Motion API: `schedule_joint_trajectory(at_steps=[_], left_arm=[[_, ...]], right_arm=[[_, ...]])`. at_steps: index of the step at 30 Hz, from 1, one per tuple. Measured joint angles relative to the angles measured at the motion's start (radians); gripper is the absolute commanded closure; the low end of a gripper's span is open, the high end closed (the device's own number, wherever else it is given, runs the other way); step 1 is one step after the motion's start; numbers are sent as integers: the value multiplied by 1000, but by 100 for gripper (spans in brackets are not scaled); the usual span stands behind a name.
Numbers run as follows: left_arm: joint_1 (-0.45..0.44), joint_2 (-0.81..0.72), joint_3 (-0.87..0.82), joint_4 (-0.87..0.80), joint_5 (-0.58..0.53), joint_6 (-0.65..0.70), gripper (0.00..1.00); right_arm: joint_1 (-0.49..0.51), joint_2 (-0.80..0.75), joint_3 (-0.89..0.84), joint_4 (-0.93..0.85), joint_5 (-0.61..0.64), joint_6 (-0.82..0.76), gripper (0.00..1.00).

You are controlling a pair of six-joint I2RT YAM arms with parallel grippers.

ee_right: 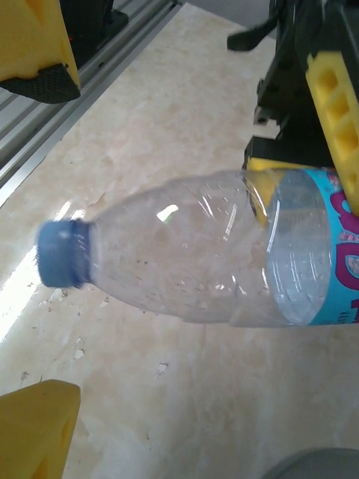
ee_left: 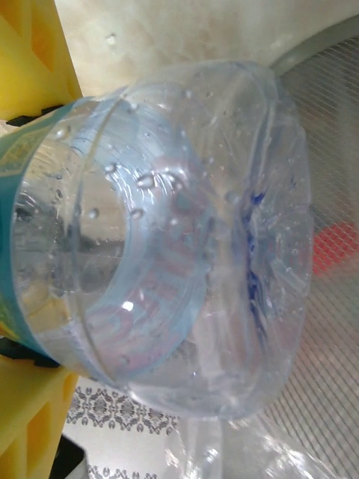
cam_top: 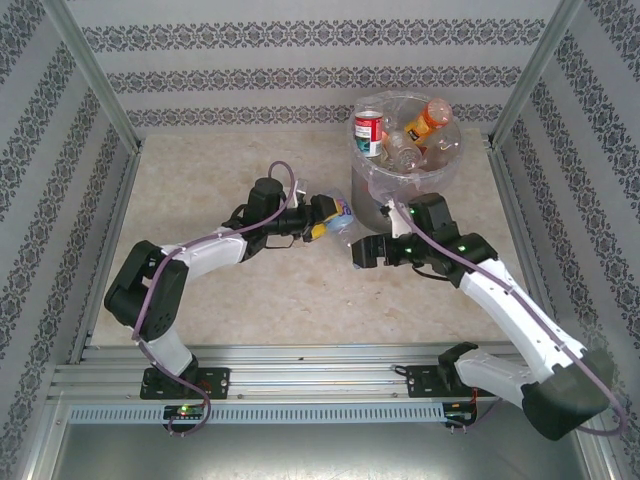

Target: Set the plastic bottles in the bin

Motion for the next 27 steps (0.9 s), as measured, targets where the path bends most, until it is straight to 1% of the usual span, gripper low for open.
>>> schedule_joint_trajectory(at_steps=[4,10,14,16,19,23,27], left_arm=[[0,-10,0,-62,24,15,27],[0,-34,0,-90,34,23,27],[5,-47,0,-94,34,31,27],[11,-56,-2,-95,30,34,27],[20,-80,-6,-108,19,40,27],[26,-99,-6,-110,13,44,27],[26,-99,-6,-110,3,44,27]], right_arm=[[39,62,0,24,7,2,20],[74,129,0,60,8,8,31],[94,153,0,66,7,10,31],[100,154,-2,67,7,10,34],[106,154,-9,70,8,16,36],[106,154,-20,73,7,24,52],[113,154,-20,77,-1,23,65]])
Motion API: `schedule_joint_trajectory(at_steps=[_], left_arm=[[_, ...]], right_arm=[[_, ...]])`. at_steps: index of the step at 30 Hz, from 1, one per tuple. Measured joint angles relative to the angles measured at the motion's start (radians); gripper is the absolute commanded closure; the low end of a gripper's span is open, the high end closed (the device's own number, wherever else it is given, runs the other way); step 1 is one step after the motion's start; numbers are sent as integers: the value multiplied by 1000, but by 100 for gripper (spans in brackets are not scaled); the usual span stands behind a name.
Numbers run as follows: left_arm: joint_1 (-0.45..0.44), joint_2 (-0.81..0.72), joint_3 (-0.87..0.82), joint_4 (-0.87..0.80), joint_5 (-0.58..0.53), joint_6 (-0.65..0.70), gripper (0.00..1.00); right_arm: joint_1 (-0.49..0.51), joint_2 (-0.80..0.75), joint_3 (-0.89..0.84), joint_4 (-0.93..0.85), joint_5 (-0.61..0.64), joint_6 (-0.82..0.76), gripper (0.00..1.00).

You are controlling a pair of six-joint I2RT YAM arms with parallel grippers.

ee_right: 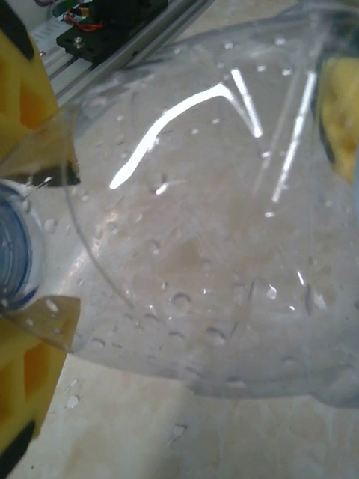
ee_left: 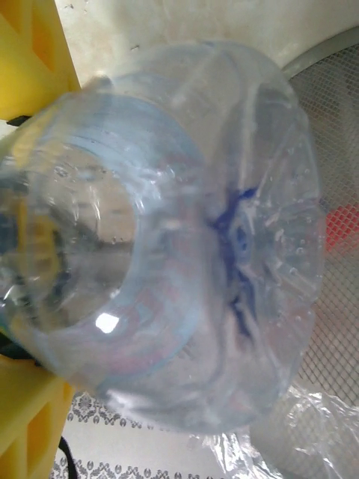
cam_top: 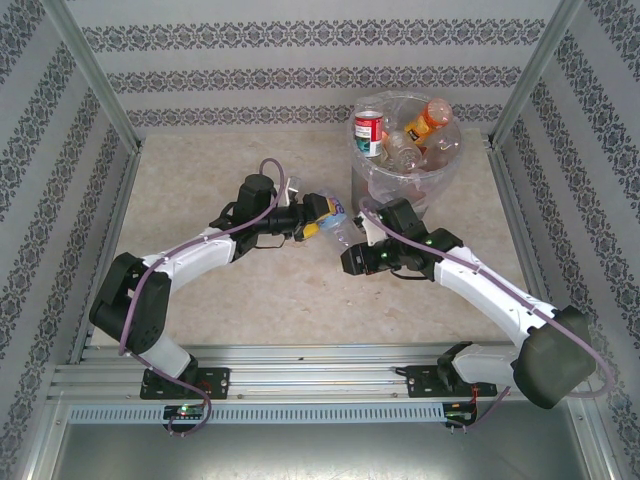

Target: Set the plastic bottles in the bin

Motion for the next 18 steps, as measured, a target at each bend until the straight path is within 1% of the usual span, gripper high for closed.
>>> schedule_joint_trajectory(at_steps=[3,4,7,8,13,18], left_arm=[[1,0,0,-2,0,1,23],[1,0,0,-2,0,2,19],[1,0,0,-2,2,10,2],[1,0,1,-2,1,12,0],[0,-27,14,-1,1,32,0],[8,-142,26,32,-4,89,0]], right_arm=[[13,-3,0,0,-3,2,75],[13,-5,0,-1,-3,5,77],[12,-18,1,-8,-3,4,81],[12,-26,3,-14,-3,5,81],[12,-81,47,-79,8,4,81],[-9,-140,158,-145,21,0,81]])
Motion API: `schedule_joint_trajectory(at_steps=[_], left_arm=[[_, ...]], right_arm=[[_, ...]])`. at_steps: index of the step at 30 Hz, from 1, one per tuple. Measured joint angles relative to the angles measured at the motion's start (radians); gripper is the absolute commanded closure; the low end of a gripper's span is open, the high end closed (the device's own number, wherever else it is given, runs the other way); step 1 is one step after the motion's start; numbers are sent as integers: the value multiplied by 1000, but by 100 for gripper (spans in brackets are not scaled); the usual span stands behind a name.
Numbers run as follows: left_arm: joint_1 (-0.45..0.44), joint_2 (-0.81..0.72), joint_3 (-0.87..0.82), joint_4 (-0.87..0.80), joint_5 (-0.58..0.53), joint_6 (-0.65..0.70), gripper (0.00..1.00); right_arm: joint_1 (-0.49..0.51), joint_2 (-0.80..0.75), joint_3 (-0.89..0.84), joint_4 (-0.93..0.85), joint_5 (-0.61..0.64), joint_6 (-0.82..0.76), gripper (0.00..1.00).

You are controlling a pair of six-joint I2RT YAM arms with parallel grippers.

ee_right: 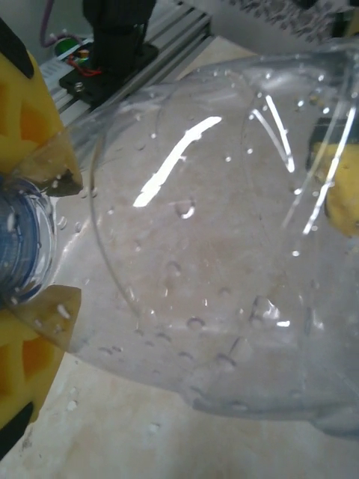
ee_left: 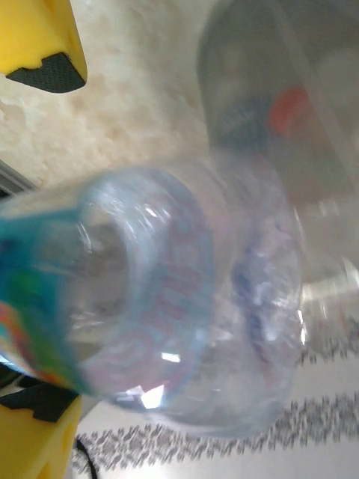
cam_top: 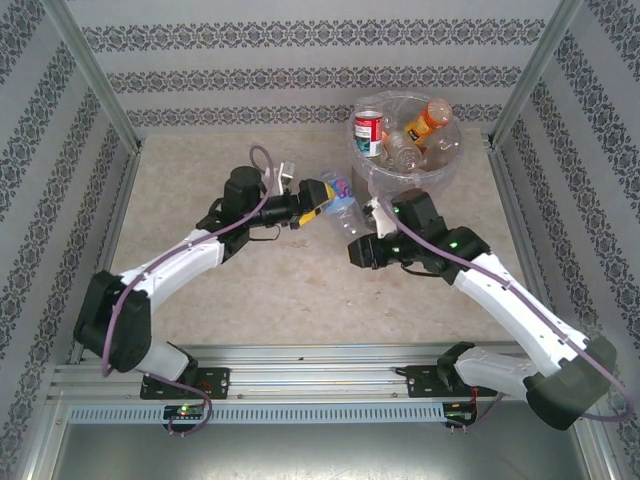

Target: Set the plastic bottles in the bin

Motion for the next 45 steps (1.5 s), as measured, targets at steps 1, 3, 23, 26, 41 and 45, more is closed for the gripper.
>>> schedule_joint_trajectory(at_steps=[1,3,23,26,41,45], left_arm=[[5,-21,0,16,2,11,0],[13,-63,0,39,5,44,0],[19,-284,15,-238,-42,406,0],[19,-295,15,-268,-54,428,0],[19,-319,13,-299,-81,453,0],[19,-321,12,-300,-82,453,0]], right_arm=[[-10,-7,24,-8,5,-3,80],[-37,-21,85,-21,22,-8,80],[-352,387,638,-95,50,229,76],[-353,423,640,-85,55,280,75],[-353,494,642,-19,53,422,57],[-353,492,632,-5,45,431,47]])
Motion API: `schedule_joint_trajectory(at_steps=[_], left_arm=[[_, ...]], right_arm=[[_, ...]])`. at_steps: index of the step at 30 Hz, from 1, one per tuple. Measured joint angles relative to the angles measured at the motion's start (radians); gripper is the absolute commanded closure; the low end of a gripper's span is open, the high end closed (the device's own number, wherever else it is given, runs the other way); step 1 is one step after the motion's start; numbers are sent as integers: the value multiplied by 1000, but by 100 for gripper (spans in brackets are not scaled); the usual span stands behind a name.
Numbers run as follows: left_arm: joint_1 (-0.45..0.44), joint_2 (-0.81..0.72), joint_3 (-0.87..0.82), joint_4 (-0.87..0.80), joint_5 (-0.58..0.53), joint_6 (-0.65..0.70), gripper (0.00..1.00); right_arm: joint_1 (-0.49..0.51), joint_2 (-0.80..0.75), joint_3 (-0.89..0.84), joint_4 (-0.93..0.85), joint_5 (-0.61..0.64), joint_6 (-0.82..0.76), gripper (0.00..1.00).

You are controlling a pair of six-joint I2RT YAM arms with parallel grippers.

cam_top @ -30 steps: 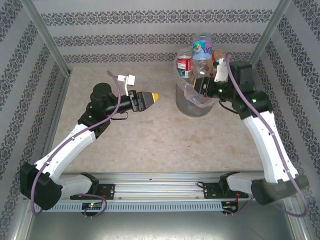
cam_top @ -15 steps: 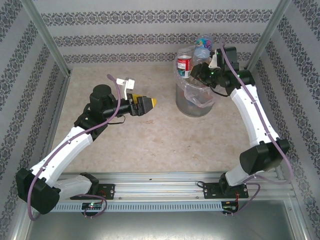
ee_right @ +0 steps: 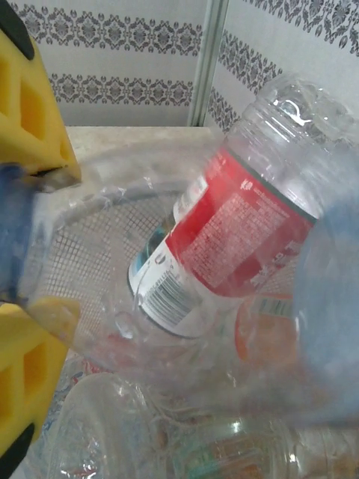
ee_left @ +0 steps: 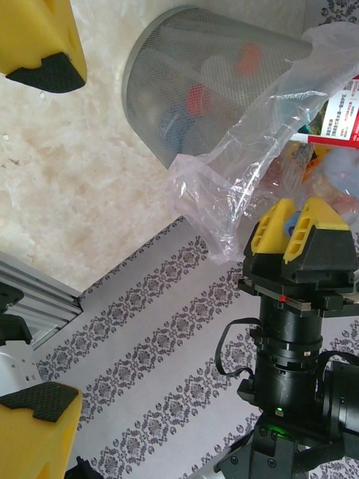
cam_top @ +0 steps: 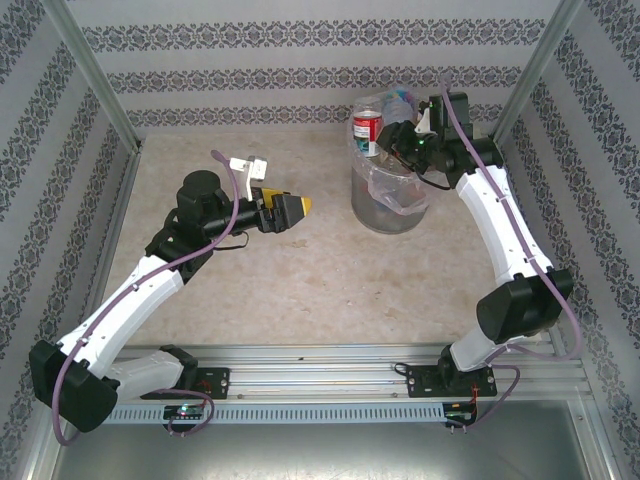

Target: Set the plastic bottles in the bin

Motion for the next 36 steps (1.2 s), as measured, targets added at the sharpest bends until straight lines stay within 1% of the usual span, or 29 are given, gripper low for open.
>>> schedule_joint_trajectory(at_steps=[10,11,12,15,16,19,20,21,25,29,33,36], left_arm=[[0,-2,-2,-3,-8,0,0],[0,-3,-2,-8,-14,2,0],[0,-5,-2,-19,-21,8,0],[0,-9,0,-60,-53,42,0],[0,-10,1,-76,-70,55,0],[0,-11,6,-116,-132,103,0],[0,-11,8,-126,-157,121,0],[0,-11,10,-134,-180,138,0],[0,-11,26,-167,-270,204,0],[0,-12,27,-177,-377,271,0],[0,-54,-20,-171,-494,336,0],[7,-98,-74,-166,-576,374,0]], right_arm=[[0,-63,-42,15,-24,15,43],[0,-76,-42,14,-26,9,40],[0,-92,-42,14,-26,-5,36],[0,-145,-53,12,-25,-57,30],[0,-164,-60,12,-24,-76,26],[0,-236,-107,27,-14,-159,14],[0,-264,-130,35,-10,-192,7],[0,-290,-153,43,-4,-226,2],[0,-371,-239,90,36,-338,2],[0,-467,-371,166,122,-425,2],[-8,-582,-543,263,209,-481,2],[-20,-688,-721,373,259,-507,2]])
